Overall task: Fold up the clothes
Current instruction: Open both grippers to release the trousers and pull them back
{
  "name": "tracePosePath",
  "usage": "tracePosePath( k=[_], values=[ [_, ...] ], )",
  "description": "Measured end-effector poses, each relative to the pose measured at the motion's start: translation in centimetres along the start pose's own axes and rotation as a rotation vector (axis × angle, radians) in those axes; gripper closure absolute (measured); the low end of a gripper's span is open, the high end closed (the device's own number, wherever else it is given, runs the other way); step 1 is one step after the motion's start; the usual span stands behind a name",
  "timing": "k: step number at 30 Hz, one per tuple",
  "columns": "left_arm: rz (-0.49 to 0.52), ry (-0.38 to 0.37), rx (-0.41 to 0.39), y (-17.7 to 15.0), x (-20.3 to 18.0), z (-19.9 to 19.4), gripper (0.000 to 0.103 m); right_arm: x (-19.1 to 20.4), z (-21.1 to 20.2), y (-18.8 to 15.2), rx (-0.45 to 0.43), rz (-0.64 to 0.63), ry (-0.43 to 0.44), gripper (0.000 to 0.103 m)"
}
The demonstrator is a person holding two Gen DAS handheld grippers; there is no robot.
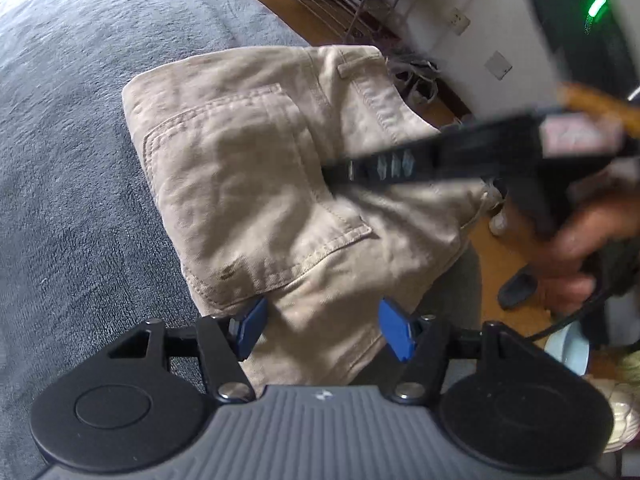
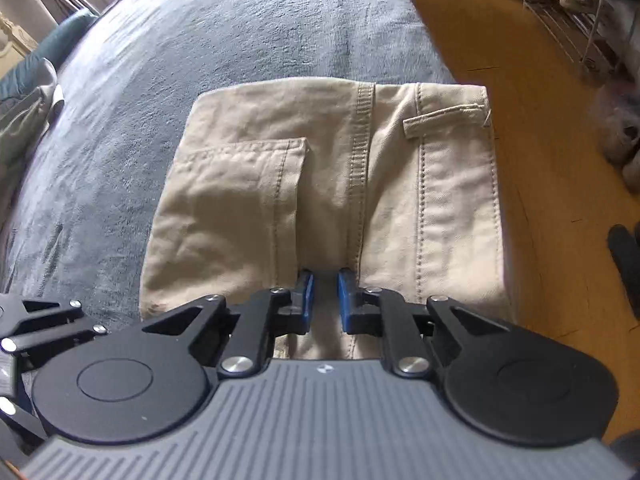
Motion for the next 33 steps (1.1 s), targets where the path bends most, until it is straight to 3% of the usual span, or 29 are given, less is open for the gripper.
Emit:
tracePosePath(
  k=[5, 7, 9, 12, 20, 28, 33],
  values=[
    [0.006, -0.001, 0.026, 0.1, 0.0, 0.0, 0.037, 0.1, -2.7, 3.8, -0.144, -0.013, -0.046, 0.090],
    [0.013, 0.000, 0.030, -0.1, -0.1, 0.0, 0.037, -1.1, -2.0, 4.9, -0.170, 0.013, -0.115, 0.090],
    [0.023, 0.002, 0.029, -0.2, -0.3, -0.1, 0.037, -2.7, -0.4, 5.3, -0.155, 0.041, -0.172, 0.094],
    [0.031, 0.005, 0.035, -0.3, -0.4, -0.2, 0.036, -4.1, 2.1, 4.7, -0.122, 0.094, -0.131, 0.098],
    [0.040, -0.001, 0.052, -0.6, -0.2, -0.6, 0.036, -3.7, -1.2, 4.8, -0.194, 0.070, -0.189, 0.096],
    [0.078, 0.007, 0.062, -0.9, -0.5, -0.9, 0.035, -6.0, 0.7, 4.5, -0.192, 0.160, -0.203, 0.097],
    [0.082, 0.005, 0.062, -1.3, -0.9, -1.1, 0.034, -4.9, -3.1, 2.9, -0.190, 0.148, -0.233, 0.094]
  ],
)
Point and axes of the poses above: each gripper's, at about its wrist camera, not at the fingertips, and z roughly the way its jaws point, x to its left, y to its top, the point moved 4 cm from there along z, roughly the way its jaws point, and after that the axes turned 8 degrees about -z, right-handed, at the moved point
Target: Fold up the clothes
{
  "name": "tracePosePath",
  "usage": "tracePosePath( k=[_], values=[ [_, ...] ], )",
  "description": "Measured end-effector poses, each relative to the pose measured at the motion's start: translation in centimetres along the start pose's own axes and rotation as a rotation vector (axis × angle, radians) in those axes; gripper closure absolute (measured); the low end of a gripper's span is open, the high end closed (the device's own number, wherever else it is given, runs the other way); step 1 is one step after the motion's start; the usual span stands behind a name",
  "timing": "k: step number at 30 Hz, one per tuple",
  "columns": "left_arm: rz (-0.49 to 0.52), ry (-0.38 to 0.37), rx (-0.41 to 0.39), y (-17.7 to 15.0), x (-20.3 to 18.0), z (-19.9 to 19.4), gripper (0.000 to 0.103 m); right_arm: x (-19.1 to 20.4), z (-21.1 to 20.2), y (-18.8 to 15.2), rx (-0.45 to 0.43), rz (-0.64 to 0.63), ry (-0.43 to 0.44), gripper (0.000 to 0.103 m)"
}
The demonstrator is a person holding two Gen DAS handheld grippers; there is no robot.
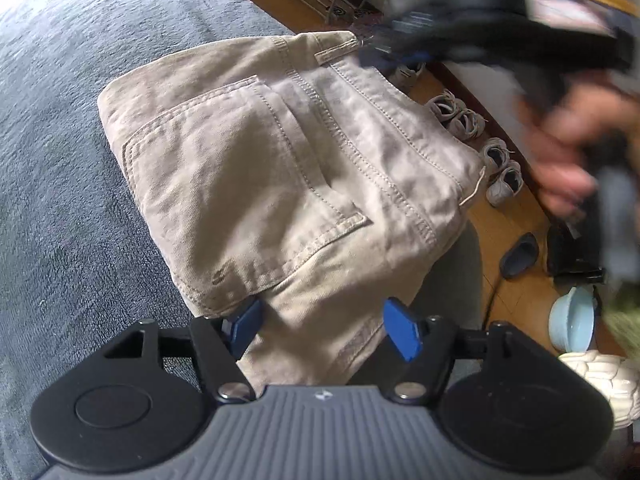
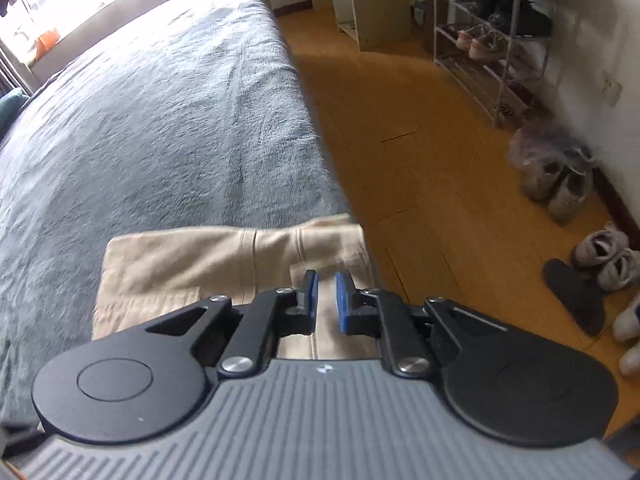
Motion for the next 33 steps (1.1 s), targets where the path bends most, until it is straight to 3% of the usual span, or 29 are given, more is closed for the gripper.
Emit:
tracePosePath(
  k=[7, 14, 16, 22, 27, 30, 33],
  values=[
    [-0.006, -0.010, -0.010, -0.3, 0.2, -0.3, 0.034, 0.5, -6.0, -6.1, 0.099, 0.136, 0.054, 0.093],
    [-0.029, 0.000, -0.072, -1.3, 0.0, -1.8, 0.037, 1.8, -3.4, -11.6, 0.275, 0.178, 0.058, 0.092],
    [-0.030, 0.033, -0.111, -1.9, -0.2, -3.4, 0.038, 1.7, -4.7, -11.3, 0.253, 0.201, 0.066, 0.092],
    [-0.150, 0.046, -0.295, -3.1, -0.7, -13.0, 0.035, 2.2, -13.3, -9.9, 0.194, 0.217, 0.093, 0.087],
    [-0.256, 0.075, -0.454, -4.8, -3.0, -23.3, 0.024, 3.8, -20.6, -8.1, 0.169, 0.111, 0.097, 0.070],
    [-0.324, 0.139, -0.490, -5.9, -4.6, -27.9, 0.023, 5.0, -24.9, -6.3, 0.138, 0.034, 0.100, 0.054],
    [-0.381, 0.215, -0.520, -6.8, -6.1, -31.5, 0.014, 6.2, -28.8, -4.7, 0.075, -0.051, 0.090, 0.042]
  ],
)
Point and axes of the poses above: each gripper's, at about its wrist camera, not at the fingertips, and z roughly the way its jaws point, x to its left, y to its top, the point moved 4 cm from there along z, roughly the way its jaws point, and after that the axes turned 8 degrees about -z, right-handed, at the moved point
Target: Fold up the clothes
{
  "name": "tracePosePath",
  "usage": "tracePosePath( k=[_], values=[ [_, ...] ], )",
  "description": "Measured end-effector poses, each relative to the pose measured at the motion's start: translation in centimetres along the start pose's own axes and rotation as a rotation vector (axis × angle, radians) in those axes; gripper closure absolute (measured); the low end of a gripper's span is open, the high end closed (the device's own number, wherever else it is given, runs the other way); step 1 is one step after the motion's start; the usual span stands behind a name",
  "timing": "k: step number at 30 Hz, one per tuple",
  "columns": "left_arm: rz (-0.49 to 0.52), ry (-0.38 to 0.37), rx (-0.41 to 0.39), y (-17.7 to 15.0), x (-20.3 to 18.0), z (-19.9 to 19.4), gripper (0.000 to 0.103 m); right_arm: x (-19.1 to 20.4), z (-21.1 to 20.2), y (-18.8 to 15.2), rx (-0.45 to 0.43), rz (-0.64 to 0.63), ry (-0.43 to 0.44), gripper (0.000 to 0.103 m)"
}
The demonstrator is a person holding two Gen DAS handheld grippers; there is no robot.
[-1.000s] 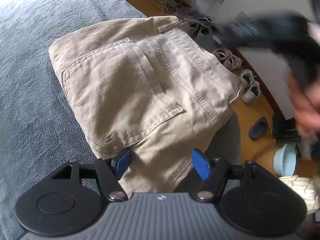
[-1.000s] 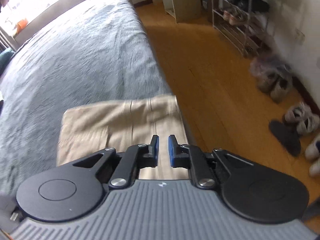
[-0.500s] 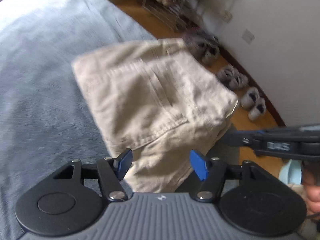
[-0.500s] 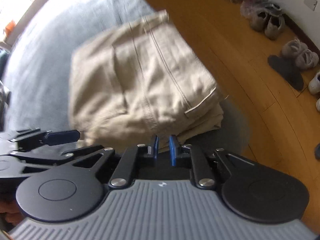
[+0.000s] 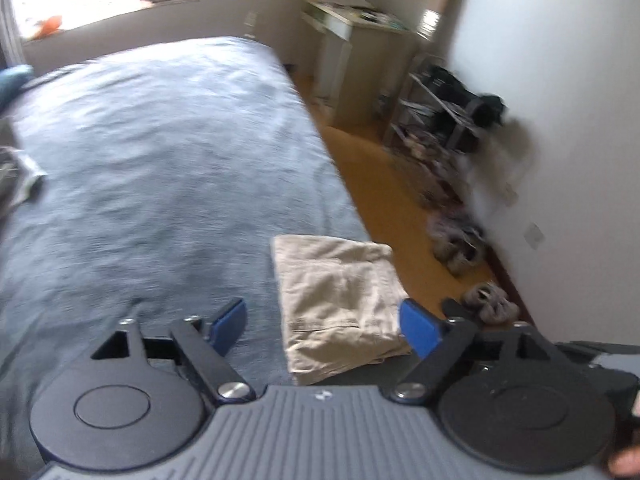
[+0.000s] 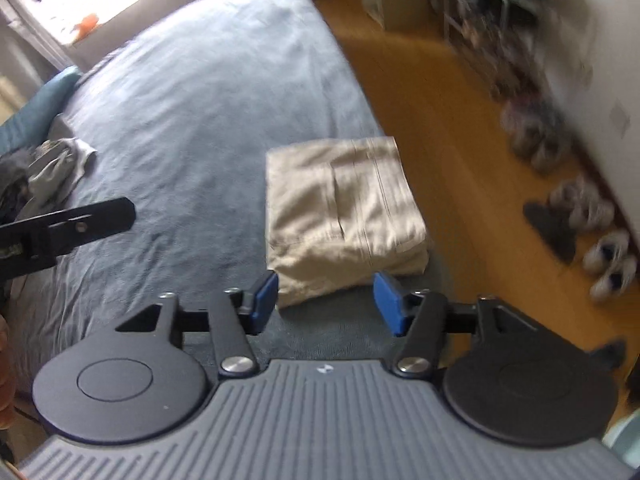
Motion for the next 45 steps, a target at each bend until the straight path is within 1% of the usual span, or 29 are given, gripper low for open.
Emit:
tracePosePath(
  k=[2, 4, 5, 7, 9, 12, 14, 15, 16, 20, 23, 28, 33, 45],
  values=[
    [0.000, 0.019, -0.042, 0.1, -0.6, -1.9, 0.007, 0.9, -2.1, 0.5, -0.035, -0.036, -0.016, 0.035],
    [0.009, 0.029, -0.076, 0.1, -1.2, -3.2, 0.007, 1.5, -3.6, 0.6, -0.067, -0.060, -0.035, 0.028],
    [0.007, 0.031, -0.080, 0.1, -1.3, -3.4, 0.007, 1.8, -4.0, 0.4, -0.078, -0.080, -0.043, 0.023],
    [0.000, 0.048, -0.091, 0.2, -1.4, -3.5, 0.007, 2.5, -4.6, 0.0, -0.085, -0.115, -0.055, 0.023],
    [-0.006, 0.058, -0.105, 0.2, -1.3, -3.5, 0.007, 2.8, -4.4, -0.4, -0.067, -0.131, -0.069, 0.023],
    [-0.010, 0.036, -0.069, 0.3, -1.1, -3.2, 0.007, 3.0, -3.8, -1.1, -0.024, -0.139, -0.096, 0.023],
    [-0.013, 0.017, -0.014, 0.2, -1.0, -3.1, 0.007, 3.3, -3.6, -1.3, 0.003, -0.117, -0.094, 0.023],
    [-0.014, 0.017, -0.003, 0.0, -0.9, -2.9, 0.007, 3.4, -3.5, -1.3, 0.012, -0.104, -0.090, 0.023],
    [-0.014, 0.020, 0.007, -0.1, -0.8, -2.7, 0.007, 3.5, -3.4, -1.2, 0.017, -0.097, -0.089, 0.023],
    [-0.018, 0.078, 0.021, -1.4, -0.6, -2.2, 0.007, 4.7, -3.5, -1.6, 0.020, -0.108, -0.110, 0.022],
    [-0.018, 0.078, 0.036, -2.3, -0.7, -1.9, 0.007, 5.2, -3.5, -2.2, 0.014, -0.134, -0.136, 0.021],
    [-0.045, 0.083, 0.039, -2.9, -0.4, -1.9, 0.007, 5.5, -3.8, -3.0, 0.014, -0.175, -0.186, 0.021],
    [-0.046, 0.076, 0.039, -3.0, -0.3, -2.2, 0.007, 5.1, -4.0, -3.3, 0.017, -0.170, -0.215, 0.021],
    [-0.026, 0.077, 0.023, -3.3, -0.3, -2.7, 0.007, 4.9, -4.1, -3.5, 0.011, -0.167, -0.225, 0.021]
  ],
)
Point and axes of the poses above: each gripper's, at about its wrist camera, not at the fingertips, and z roughly the way its jaws point, x to its left, y to its top, the point moved 4 cm from there along z, roughly the way its jaws point, and after that the axes turned 8 degrees about -z, right-handed, at the moved point
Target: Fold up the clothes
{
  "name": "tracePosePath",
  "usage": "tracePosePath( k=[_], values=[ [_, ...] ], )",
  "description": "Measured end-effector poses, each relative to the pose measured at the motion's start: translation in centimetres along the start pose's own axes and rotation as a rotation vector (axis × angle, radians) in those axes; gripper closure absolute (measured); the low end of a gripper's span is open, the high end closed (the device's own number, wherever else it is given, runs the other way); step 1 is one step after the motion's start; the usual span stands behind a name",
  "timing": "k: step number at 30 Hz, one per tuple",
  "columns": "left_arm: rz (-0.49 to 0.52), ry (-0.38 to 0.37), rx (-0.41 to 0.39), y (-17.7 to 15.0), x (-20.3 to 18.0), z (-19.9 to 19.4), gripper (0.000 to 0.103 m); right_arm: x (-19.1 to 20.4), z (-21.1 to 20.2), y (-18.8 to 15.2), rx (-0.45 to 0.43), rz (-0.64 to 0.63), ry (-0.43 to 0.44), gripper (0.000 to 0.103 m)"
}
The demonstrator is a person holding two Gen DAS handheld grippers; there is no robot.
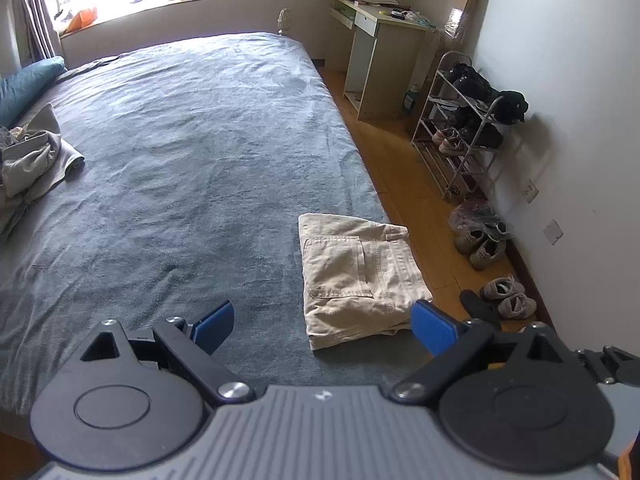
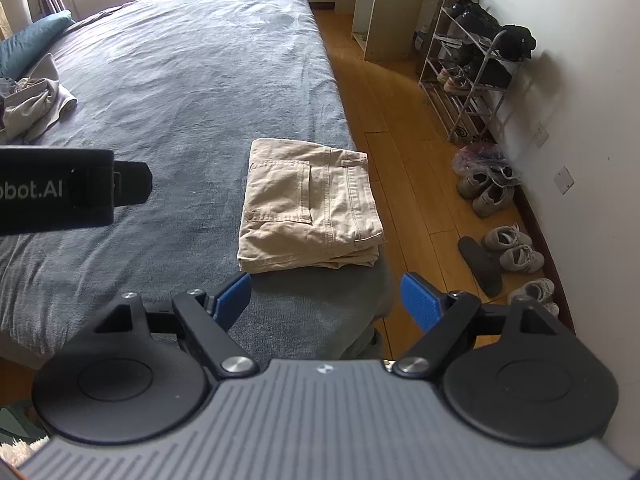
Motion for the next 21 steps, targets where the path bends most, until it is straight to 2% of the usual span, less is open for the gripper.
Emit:
tracePosePath(
  k=[21],
  values=[
    [-0.010, 0.007, 0.020, -0.60, 0.34, -0.04, 0.007, 0.08, 0.25, -0.04, 0.019, 0.026, 0.024, 0.021]
  ],
)
Point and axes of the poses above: each gripper's, at about its wrist camera, not at the fingertips, and z roughly the way its jaws point, x to its left, y to its top, the point moved 4 cm from there along z, roughly the way its jaws point, and after that the axes turned 8 degrees about -z, right-handed, at the moved point
